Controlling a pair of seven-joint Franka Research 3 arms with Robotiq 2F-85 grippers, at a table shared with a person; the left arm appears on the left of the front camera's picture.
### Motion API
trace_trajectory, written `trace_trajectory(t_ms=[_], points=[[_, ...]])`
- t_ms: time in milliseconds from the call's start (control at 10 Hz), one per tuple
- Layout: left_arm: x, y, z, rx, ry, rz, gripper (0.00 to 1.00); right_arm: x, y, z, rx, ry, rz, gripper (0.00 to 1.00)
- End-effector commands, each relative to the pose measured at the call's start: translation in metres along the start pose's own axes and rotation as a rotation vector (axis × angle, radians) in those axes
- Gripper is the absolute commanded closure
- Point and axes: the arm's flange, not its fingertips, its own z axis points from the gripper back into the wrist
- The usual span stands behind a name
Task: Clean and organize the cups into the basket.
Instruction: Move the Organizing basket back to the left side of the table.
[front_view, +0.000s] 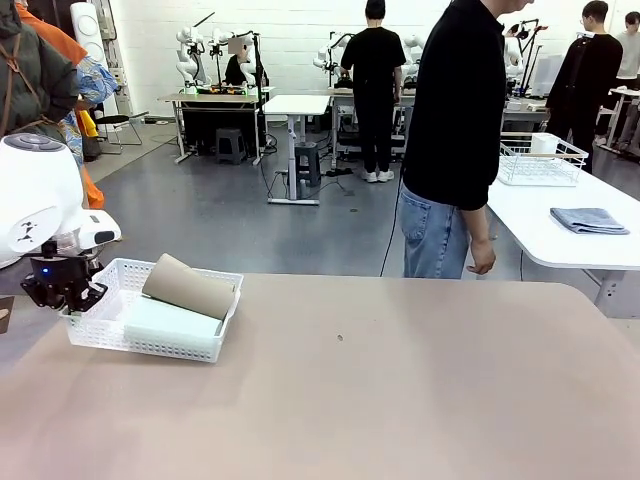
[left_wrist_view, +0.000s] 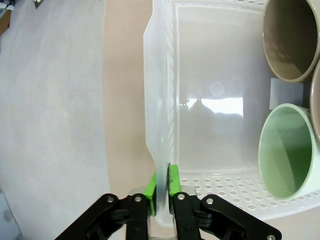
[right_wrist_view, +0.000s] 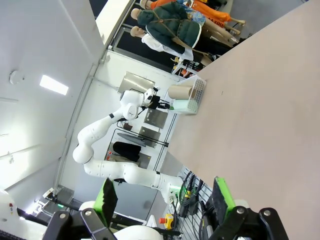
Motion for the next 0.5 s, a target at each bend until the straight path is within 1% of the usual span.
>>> trace_trajectory(t_ms=[0,100,200,400], points=[[0.0079,-0.0076,-0.0070,0.006,0.019,-0.008,0.35,-0.0007,0.0010,-0.0034,-0.009,-0.004,-0.013,0.00],[0.0090,-0.0075,-0.0075,0.007,0.023,-0.005,0.03,-0.0007,0.0010,-0.0034,-0.009,-0.004,-0.013,0.00],[0.0091,-0.0101,-0.0065,0.009,0.025,0.001,0.00,-0.0007,0.0010,-0.0034,-0.009,-0.004,-0.013,0.00],[0.0092,-0.0097,-0.0067,0.010,0.024,0.005,0.00,-0.0007,0.0010,-0.0034,-0.009,-0.004,-0.013,0.00]])
